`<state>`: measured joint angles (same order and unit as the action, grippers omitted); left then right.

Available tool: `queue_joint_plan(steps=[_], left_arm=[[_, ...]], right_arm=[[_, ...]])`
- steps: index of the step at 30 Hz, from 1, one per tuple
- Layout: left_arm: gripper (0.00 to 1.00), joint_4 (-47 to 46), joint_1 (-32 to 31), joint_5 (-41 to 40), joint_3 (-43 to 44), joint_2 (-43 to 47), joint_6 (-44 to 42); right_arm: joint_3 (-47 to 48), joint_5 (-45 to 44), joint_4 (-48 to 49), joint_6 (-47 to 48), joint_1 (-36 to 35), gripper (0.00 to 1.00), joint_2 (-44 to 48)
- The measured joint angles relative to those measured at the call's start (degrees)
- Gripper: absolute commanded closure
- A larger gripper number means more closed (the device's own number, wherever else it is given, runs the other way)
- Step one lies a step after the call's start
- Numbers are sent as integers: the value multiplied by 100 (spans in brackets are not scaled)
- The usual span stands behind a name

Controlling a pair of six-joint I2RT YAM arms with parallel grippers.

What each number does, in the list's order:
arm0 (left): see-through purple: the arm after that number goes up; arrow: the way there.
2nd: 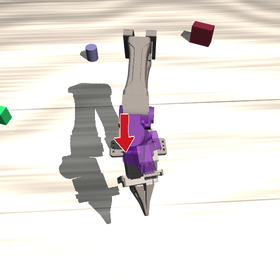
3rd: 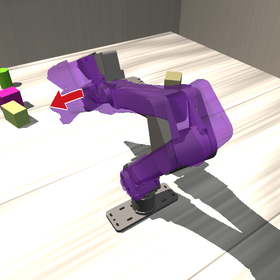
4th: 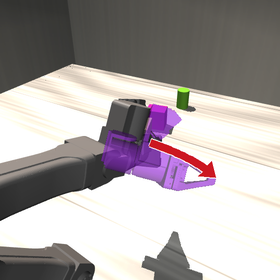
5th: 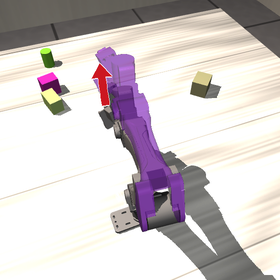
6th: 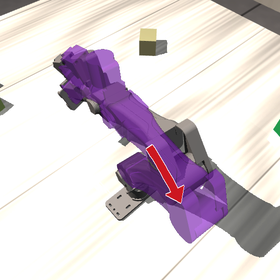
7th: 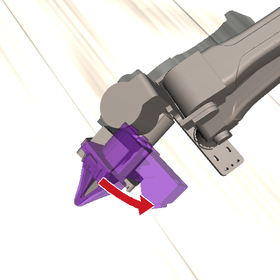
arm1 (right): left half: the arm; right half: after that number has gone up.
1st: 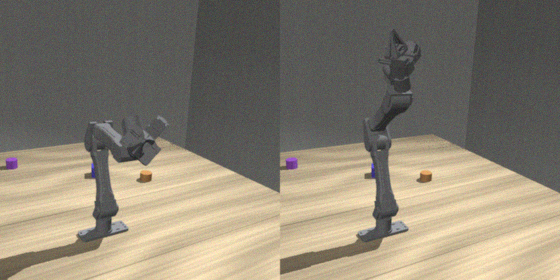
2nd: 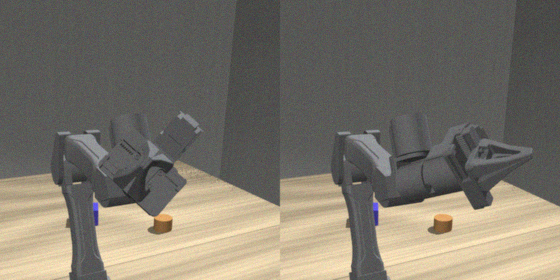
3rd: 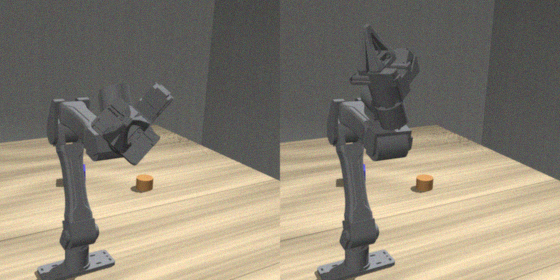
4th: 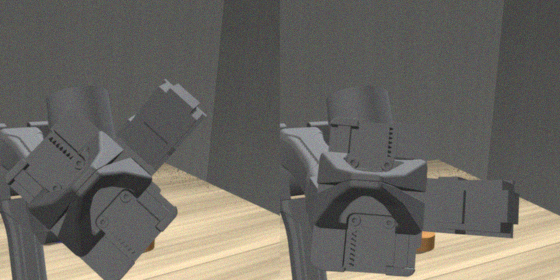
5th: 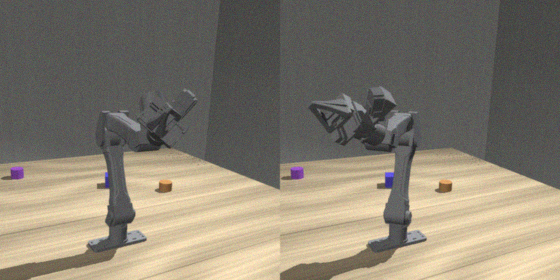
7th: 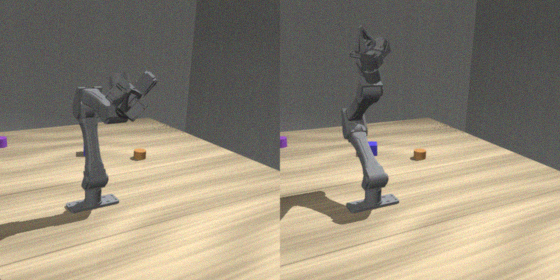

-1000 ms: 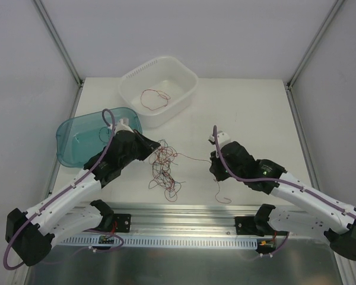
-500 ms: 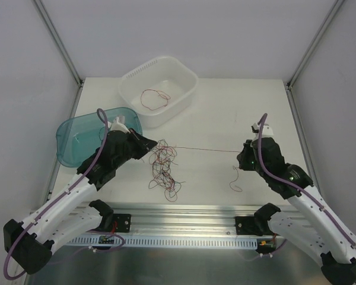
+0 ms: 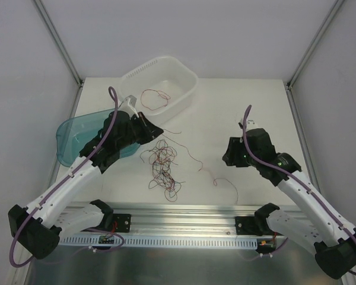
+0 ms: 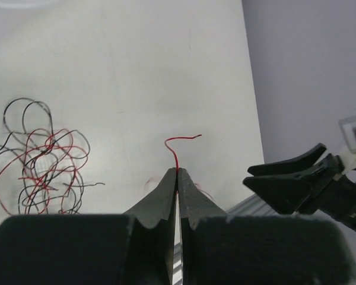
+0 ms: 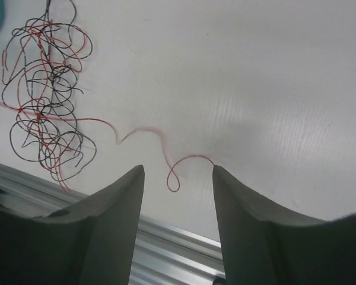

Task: Untangle the cables

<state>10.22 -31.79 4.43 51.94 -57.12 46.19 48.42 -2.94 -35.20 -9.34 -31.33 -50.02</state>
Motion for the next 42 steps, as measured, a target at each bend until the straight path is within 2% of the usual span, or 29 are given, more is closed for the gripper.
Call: queue_joint_plan(steps=[1,4,10,17,28,37,42], left_arm=[[100,20,2,52,175,-96,-48],[100,46,2,192,772,-428,-155],[100,81,2,457,2063,-1099,-254],[100,94,68,520,3801,-1891,-424],[100,63,925,-79,6024,-3003,-529],[100,-442,1279,-938,6883,-3606,-542],[100,-809,1534,-1150,7399,-4046,-529]], right_arm=[[0,94,24,24,0,35,-46],[0,330,63,90,-9,21,-13],[-201,522,55,245,-61,3,732],[-686,535,-227,284,-70,0,1956],[-1086,483,-671,273,-70,0,2997],[-1145,544,-802,229,-70,0,3115],[-1150,616,-802,227,-70,0,3084]])
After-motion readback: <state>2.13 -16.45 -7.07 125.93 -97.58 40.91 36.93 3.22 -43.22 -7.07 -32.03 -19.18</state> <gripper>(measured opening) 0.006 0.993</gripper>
